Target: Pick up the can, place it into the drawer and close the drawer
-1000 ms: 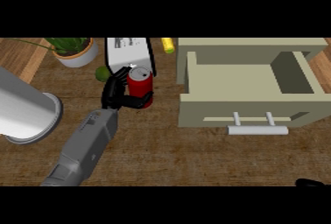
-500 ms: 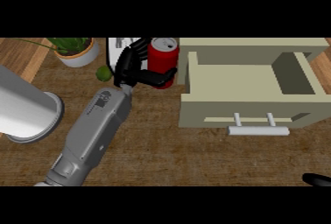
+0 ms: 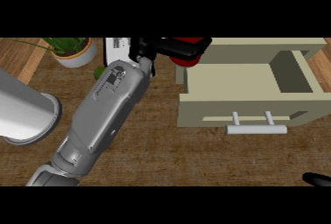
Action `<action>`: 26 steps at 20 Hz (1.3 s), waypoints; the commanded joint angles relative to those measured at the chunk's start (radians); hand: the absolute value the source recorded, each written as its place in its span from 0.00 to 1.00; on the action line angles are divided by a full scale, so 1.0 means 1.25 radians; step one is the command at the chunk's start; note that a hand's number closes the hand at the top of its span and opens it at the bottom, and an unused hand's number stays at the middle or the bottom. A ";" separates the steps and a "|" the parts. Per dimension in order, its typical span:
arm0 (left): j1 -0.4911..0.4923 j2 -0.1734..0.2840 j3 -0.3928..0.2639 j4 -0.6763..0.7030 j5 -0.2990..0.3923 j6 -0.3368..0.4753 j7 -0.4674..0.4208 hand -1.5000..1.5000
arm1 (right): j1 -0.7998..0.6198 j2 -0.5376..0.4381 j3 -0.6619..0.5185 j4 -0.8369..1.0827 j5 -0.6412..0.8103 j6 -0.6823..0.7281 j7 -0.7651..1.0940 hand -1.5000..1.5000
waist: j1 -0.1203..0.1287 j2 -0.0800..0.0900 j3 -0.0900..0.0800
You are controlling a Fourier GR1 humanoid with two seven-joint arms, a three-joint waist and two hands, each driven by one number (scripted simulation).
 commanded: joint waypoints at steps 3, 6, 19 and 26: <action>-0.164 -0.014 0.025 0.057 -0.017 0.039 0.090 1.00 | 0.010 0.022 0.012 -0.018 0.013 -0.013 -0.002 0.00 | -0.010 0.002 0.000; -0.226 -0.014 0.015 0.161 0.013 0.061 0.062 1.00 | -0.009 0.037 0.074 -0.027 0.060 -0.023 0.019 0.00 | -0.021 0.006 0.000; -0.358 -0.014 -0.095 0.342 0.132 0.122 0.027 1.00 | -0.032 0.001 0.019 -0.022 -0.004 -0.006 0.029 0.00 | -0.047 0.011 0.001; -0.398 -0.014 -0.145 0.419 0.167 0.175 0.006 1.00 | -0.025 -0.003 0.030 -0.045 -0.009 0.005 0.041 0.00 | -0.073 0.017 0.002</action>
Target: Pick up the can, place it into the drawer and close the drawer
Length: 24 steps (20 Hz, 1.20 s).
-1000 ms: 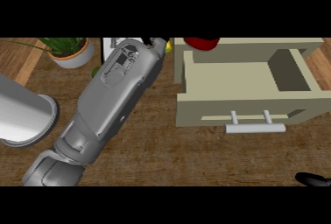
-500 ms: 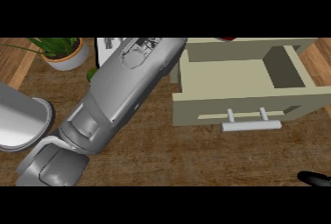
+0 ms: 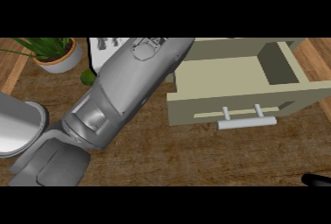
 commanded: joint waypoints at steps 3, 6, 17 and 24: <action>-0.043 0.000 -0.025 0.061 0.034 0.054 -0.019 0.00 | -0.042 0.002 0.027 0.022 0.029 -0.018 0.014 0.00 | -0.007 0.006 0.000; -0.024 0.000 -0.059 0.061 0.054 0.106 -0.030 0.00 | -0.054 -0.017 0.005 0.026 0.003 -0.005 0.010 0.00 | -0.025 0.007 0.001; -0.075 0.000 -0.038 0.091 0.117 0.119 -0.050 0.00 | -0.113 -0.079 0.077 0.112 0.175 0.029 -0.111 0.00 | -0.013 0.014 0.001; -0.068 0.000 -0.010 0.103 0.159 0.110 -0.098 0.00 | -0.176 -0.152 0.146 0.142 0.343 0.036 -0.111 0.00 | 0.005 0.013 -0.001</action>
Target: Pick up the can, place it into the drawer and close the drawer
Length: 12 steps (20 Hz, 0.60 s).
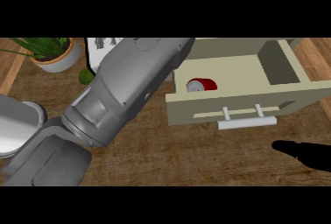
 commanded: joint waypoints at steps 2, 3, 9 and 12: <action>0.010 0.000 0.017 0.008 0.028 -0.016 -0.033 0.00 | -0.045 -0.043 0.065 0.065 0.152 -0.006 -0.033 0.00 | 0.020 0.000 -0.001; 0.013 0.000 0.005 0.007 0.031 0.003 -0.042 0.00 | -0.054 -0.035 0.096 0.085 0.185 -0.016 -0.051 0.00 | 0.013 0.002 0.000; -0.016 0.000 -0.001 0.038 0.007 -0.005 -0.036 0.00 | -0.110 -0.050 0.153 0.236 0.320 -0.053 -0.093 0.00 | 0.050 -0.009 -0.001; -0.027 0.007 0.008 0.053 0.002 -0.031 -0.045 0.00 | -0.124 -0.021 0.220 0.333 0.406 -0.104 -0.133 0.00 | 0.055 -0.005 0.000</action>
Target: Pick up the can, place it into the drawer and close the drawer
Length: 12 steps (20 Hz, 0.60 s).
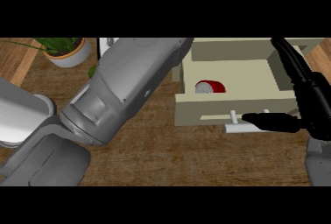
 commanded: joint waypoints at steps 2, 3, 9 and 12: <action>-0.021 0.004 0.015 0.022 -0.006 -0.009 0.003 0.00 | -0.071 0.009 0.057 0.178 0.139 -0.064 -0.038 0.00 | 0.021 -0.002 0.000; 0.000 -0.002 0.016 0.023 -0.006 -0.006 -0.016 0.00 | -0.024 0.003 0.067 0.200 0.151 -0.090 -0.099 0.00 | 0.012 -0.002 0.000; 0.007 0.058 0.028 -0.011 -0.010 -0.066 0.029 0.00 | -0.097 0.073 0.113 0.403 0.270 -0.219 -0.115 0.00 | 0.040 -0.012 -0.001; 0.024 0.044 0.021 -0.017 -0.026 -0.044 0.017 0.00 | -0.225 0.096 0.081 0.553 0.288 -0.242 -0.103 0.00 | 0.053 -0.010 -0.001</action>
